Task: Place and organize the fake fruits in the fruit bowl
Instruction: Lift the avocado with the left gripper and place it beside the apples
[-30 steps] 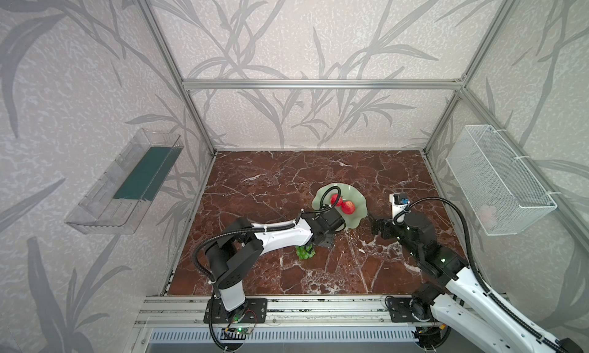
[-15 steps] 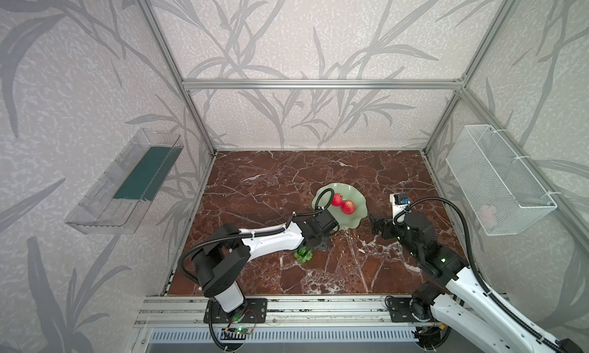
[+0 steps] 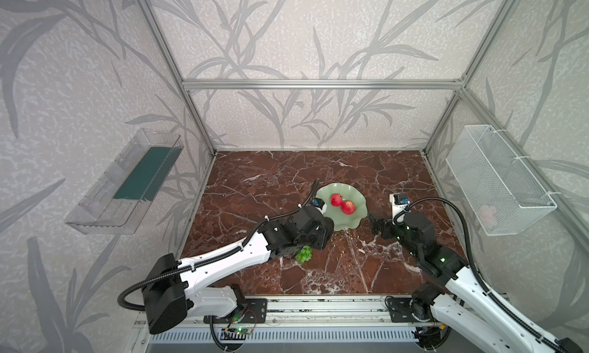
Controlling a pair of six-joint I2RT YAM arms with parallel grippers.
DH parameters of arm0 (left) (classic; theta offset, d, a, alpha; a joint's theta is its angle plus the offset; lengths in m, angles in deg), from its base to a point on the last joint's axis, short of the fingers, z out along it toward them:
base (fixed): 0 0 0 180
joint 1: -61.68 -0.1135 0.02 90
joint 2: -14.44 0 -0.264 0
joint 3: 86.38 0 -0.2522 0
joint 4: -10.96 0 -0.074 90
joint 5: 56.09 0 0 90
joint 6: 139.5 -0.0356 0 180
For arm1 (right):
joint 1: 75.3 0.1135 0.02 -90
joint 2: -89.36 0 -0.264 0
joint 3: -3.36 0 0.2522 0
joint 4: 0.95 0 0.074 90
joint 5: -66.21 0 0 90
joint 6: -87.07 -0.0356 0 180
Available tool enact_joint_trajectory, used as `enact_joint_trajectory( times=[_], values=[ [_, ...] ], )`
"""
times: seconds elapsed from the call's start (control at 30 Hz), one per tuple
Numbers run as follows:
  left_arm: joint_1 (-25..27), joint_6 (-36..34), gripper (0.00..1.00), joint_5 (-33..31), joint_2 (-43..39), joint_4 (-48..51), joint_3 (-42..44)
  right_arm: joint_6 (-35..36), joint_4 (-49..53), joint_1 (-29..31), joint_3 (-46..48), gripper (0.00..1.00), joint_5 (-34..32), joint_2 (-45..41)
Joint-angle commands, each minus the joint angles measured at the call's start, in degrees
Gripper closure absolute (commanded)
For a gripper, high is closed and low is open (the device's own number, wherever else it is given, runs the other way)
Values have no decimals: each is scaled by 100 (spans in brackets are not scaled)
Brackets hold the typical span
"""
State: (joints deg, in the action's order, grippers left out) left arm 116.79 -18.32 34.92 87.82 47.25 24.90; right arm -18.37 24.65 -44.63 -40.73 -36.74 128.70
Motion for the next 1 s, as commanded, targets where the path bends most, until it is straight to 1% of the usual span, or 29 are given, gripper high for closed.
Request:
enact_joint_trajectory(
  times=[0.0,0.2,0.3,0.53,0.7,0.97],
  values=[
    [-61,-203,54,-65,398,-266,-483,-70,-79,-32,-52,2,43,-2],
    [-383,256,55,-32,1441,-750,-999,109,123,-31,-8,2,-72,-143],
    [-513,367,55,121,1837,-1090,-1118,233,239,-42,-13,2,-93,-235],
    [-675,645,56,215,2798,-1110,-1655,281,328,-62,-5,2,-80,-329],
    [-745,918,56,196,3245,-1108,-1855,276,389,-71,35,2,-77,-418],
    [-801,1096,56,239,3696,-1092,-1966,314,348,-82,19,2,-42,-333]
  ],
)
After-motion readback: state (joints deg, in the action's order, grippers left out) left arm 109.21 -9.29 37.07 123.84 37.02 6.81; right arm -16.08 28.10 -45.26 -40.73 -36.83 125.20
